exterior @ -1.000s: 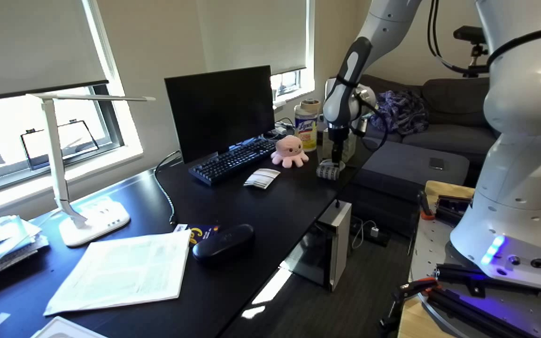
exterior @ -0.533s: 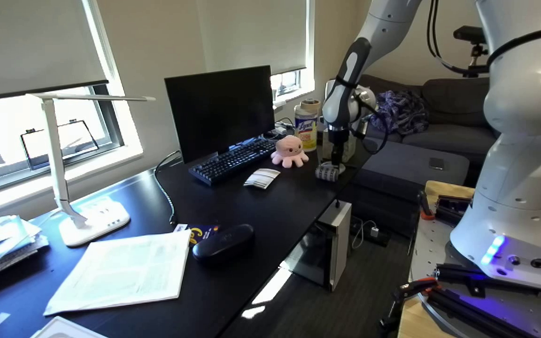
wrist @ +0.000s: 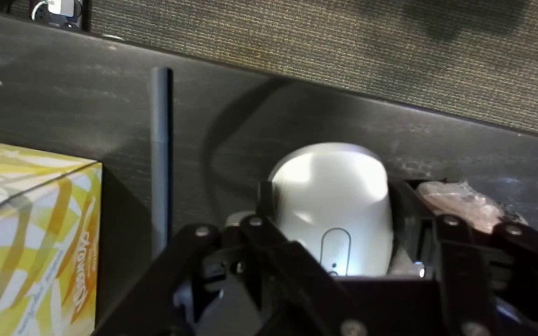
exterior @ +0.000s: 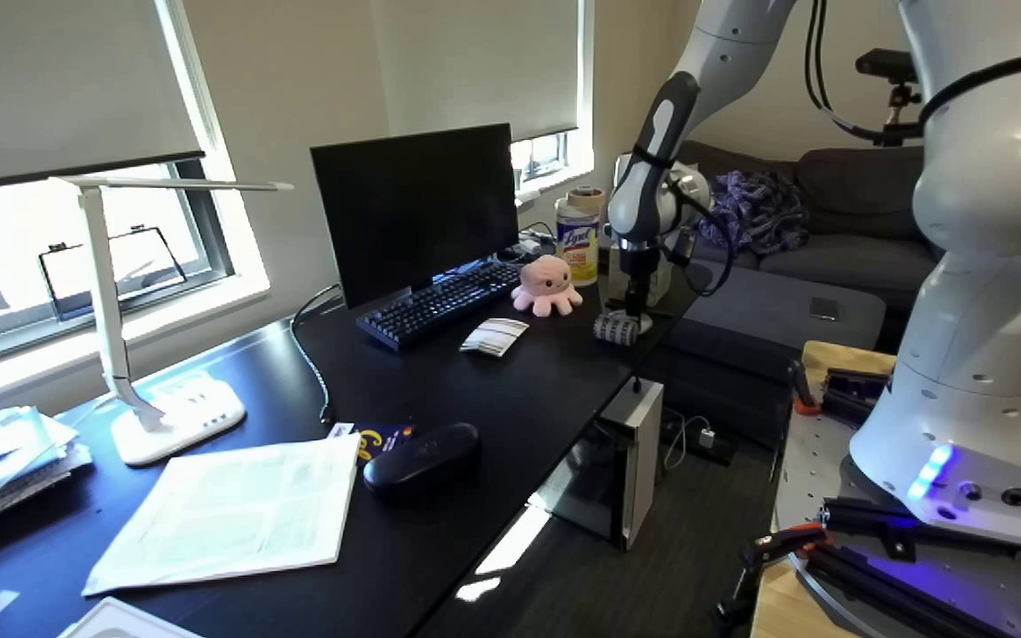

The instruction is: Move the white mouse next to the coloured box

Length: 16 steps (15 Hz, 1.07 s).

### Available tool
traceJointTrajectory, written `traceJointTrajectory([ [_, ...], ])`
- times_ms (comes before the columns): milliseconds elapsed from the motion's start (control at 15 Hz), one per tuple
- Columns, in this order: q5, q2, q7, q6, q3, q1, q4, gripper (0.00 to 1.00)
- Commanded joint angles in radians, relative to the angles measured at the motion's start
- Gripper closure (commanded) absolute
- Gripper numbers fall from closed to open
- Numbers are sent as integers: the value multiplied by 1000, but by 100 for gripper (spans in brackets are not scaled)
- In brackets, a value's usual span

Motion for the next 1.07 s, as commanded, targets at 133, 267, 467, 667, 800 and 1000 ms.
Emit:
traceJointTrajectory([
  [133, 39, -38, -5, 13, 24, 4, -53, 63],
  [267, 32, -36, 6, 14, 17, 13, -50, 63],
  [467, 30, -34, 25, 11, -2, 15, -32, 63],
  [667, 46, -32, 42, 1, -11, -9, -18, 63],
  [800, 59, -25, 40, 0, -15, -24, -8, 63],
  [1000, 59, -22, 30, 13, -23, -30, -7, 63],
])
